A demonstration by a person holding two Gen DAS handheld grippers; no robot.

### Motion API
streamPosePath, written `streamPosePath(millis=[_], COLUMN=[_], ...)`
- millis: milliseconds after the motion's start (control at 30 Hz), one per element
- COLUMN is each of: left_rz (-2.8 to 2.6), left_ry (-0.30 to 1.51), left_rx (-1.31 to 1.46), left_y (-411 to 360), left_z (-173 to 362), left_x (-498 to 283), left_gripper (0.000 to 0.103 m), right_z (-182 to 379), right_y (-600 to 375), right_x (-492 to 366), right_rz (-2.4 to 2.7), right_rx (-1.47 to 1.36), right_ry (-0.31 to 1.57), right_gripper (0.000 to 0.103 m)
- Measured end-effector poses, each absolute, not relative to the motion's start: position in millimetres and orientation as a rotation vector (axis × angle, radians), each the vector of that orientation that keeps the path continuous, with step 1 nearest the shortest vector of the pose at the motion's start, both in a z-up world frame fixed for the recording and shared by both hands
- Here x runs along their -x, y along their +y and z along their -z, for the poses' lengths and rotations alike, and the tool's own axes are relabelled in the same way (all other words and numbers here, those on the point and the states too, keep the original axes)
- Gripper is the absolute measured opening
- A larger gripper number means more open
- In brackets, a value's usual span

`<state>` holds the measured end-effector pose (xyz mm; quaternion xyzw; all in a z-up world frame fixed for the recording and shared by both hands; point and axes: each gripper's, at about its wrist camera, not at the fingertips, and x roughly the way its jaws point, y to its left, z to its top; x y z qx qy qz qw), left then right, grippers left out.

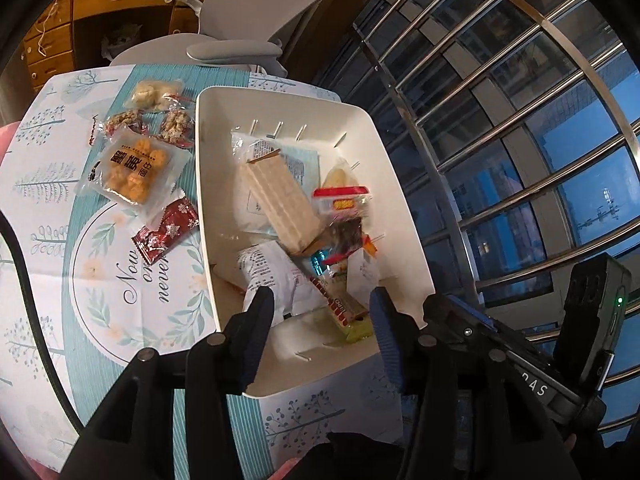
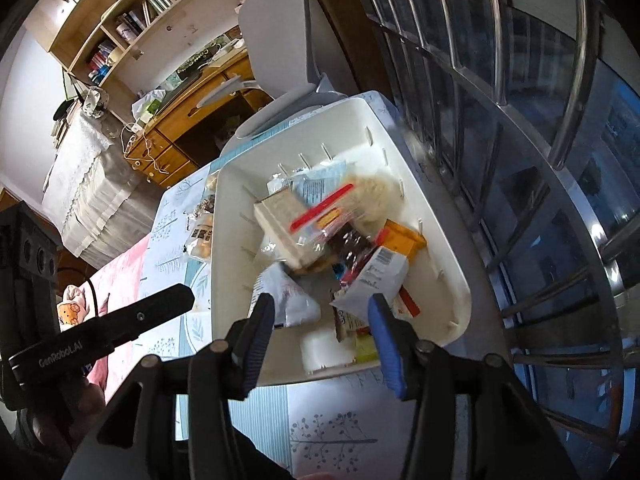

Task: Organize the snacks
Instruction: 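Withdraw both grippers from the tray toward the yellow cookie bag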

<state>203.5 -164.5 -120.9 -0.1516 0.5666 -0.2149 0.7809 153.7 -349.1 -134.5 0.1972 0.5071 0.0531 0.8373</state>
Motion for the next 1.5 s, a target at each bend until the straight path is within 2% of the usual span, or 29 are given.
streamPosePath(millis=[200, 267, 900, 1500], left_rz=[0.454, 0.443, 0.401, 0.495], left_ry=[1.252, 1.262, 1.338, 1.364], left_rx=[0.328, 0.331, 0.349, 0.094], left_y=[-155, -150, -32, 63], left_z=[126, 128, 146, 150], left_x=[-203, -201, -188, -240], left_gripper=[0.053, 0.058, 0.058, 0.058], right_z=[137, 136, 137, 155], right_y=[-341, -337, -244, -127], right_x=[-153, -152, -141, -140], right_rz=[-0.112, -0.110, -0.060, 0.108], right_rx=[-0.423, -0.423, -0.432, -0.570], right_ry=[1.087, 1.092, 1.111, 1.061], right_gripper=[0.052, 0.052, 0.052, 0.052])
